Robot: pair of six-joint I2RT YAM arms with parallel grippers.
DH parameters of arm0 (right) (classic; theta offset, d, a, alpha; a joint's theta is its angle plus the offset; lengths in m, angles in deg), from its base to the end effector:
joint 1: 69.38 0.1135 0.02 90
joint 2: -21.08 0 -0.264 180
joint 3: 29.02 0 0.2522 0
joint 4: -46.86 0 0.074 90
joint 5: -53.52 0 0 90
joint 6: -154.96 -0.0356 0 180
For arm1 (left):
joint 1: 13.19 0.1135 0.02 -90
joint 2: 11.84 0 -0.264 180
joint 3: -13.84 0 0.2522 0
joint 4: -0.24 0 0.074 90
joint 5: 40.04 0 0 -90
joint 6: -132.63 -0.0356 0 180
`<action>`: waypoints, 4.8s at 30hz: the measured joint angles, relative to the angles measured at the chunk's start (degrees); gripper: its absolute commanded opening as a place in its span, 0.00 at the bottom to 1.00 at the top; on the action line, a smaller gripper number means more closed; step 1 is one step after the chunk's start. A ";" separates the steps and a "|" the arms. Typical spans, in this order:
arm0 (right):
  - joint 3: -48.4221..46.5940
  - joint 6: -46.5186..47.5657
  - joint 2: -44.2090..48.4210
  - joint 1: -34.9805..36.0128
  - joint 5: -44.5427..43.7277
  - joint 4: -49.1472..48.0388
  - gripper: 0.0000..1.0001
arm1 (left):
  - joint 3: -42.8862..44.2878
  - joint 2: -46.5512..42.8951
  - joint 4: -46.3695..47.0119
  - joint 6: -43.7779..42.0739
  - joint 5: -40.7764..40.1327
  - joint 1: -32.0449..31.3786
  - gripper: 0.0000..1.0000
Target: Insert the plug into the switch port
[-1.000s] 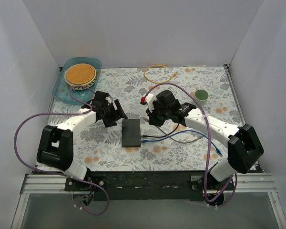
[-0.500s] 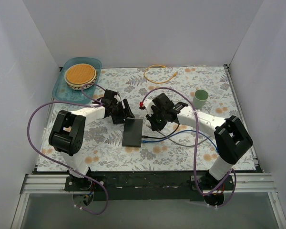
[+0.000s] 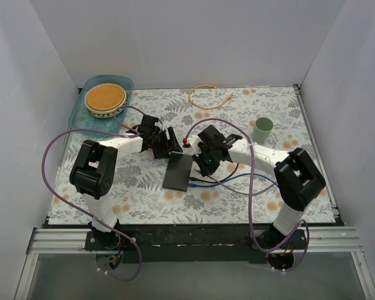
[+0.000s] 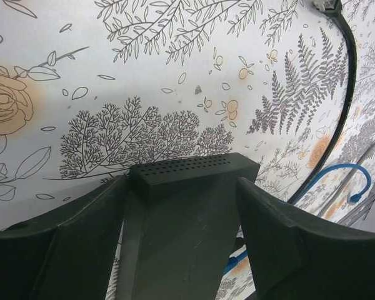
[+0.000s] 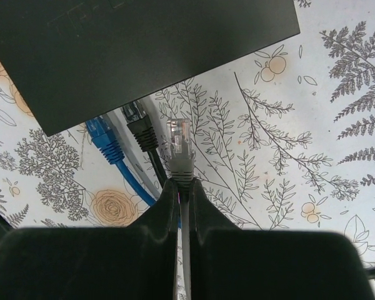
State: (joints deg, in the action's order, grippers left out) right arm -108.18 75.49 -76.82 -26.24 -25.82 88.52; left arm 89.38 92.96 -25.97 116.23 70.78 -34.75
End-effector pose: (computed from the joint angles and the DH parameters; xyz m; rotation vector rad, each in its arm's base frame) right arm 0.2501 0.2434 0.1992 -1.2612 2.3474 0.4361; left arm 0.3379 -0.1471 0.1571 -1.0950 2.6111 -0.9989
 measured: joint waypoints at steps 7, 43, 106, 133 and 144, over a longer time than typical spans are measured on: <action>-1.27 0.17 -3.63 0.00 -0.11 0.57 0.01 | -1.40 -1.86 -1.33 -1.40 -2.10 -0.04 0.70; -4.24 1.68 -7.17 3.15 -2.03 0.35 0.01 | -10.78 -9.79 -0.46 -0.07 -3.72 -0.04 0.67; 3.13 1.68 -3.48 8.31 -1.79 -10.01 0.01 | -19.80 -17.90 2.23 -1.42 -1.88 0.17 0.66; 5.05 1.84 -1.68 8.26 2.78 -11.89 0.01 | -19.80 -17.25 4.11 -2.08 1.14 0.39 0.63; 8.39 -2.08 -1.68 8.26 2.36 -17.22 0.01 | -19.98 -17.25 4.74 -2.75 1.66 0.70 0.55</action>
State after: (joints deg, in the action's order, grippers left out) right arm -99.79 73.41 -78.51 -17.98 -23.46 71.30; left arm 69.40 75.71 -21.23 113.48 72.44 -34.05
